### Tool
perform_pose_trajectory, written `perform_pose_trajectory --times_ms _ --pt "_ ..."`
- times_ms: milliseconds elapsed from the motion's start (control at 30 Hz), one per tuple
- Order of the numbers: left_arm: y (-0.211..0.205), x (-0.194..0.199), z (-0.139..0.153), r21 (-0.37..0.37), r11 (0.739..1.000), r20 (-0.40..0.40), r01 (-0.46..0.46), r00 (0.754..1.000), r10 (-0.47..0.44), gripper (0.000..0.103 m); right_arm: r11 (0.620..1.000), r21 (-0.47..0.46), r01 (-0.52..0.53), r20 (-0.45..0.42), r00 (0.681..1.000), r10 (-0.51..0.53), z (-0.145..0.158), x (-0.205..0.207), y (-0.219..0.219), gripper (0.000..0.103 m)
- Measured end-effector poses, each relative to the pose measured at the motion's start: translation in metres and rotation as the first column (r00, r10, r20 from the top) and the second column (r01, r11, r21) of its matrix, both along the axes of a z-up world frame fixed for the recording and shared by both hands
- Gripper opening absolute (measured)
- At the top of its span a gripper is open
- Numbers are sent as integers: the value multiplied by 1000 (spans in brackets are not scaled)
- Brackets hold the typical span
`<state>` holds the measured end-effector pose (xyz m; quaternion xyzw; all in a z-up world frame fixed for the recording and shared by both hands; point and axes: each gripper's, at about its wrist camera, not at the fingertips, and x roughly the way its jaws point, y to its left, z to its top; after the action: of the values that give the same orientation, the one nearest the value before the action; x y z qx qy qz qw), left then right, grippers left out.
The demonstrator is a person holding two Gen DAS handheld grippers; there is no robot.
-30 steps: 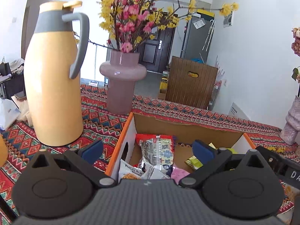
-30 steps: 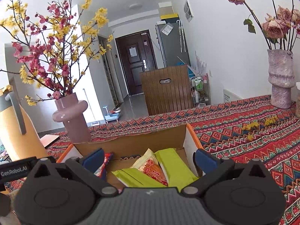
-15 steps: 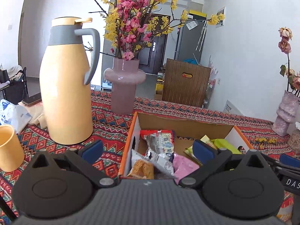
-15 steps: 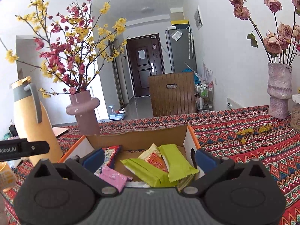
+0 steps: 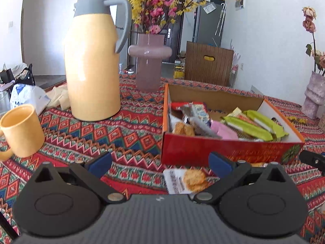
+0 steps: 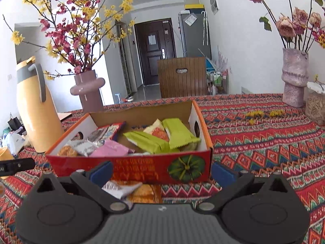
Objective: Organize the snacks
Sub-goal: 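Move both grippers from the box back to the snack pile, then grasp a pink snack packet with the right gripper and lift it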
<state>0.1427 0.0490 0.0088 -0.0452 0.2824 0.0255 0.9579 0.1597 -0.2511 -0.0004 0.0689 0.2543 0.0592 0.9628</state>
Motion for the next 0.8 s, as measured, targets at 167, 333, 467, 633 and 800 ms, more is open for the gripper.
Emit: perform_pose_trajectory --times_ms 167,333,467,633,800 --pt "7 -10 -17 0 1000 10 -1 1000 1 103 1000 7 -8 -34 999 9 -11 -10 2 103" --pt "7 -12 -36 17 1000 12 -9 1000 9 103 1000 3 -6 -69 998 7 -21 -18 3 103" --pt "6 -13 -36 9 1000 25 8 1000 -8 103 1000 -6 -7 -82 997 6 -25 -24 2 103" --pt "9 -12 -37 -10 1000 21 4 1000 -4 103 1000 -13 -11 -100 995 10 -30 -24 1 103" --pt "11 -11 -37 -22 1000 15 0 1000 0 103 998 -35 -44 -130 991 39 -34 -19 9 103"
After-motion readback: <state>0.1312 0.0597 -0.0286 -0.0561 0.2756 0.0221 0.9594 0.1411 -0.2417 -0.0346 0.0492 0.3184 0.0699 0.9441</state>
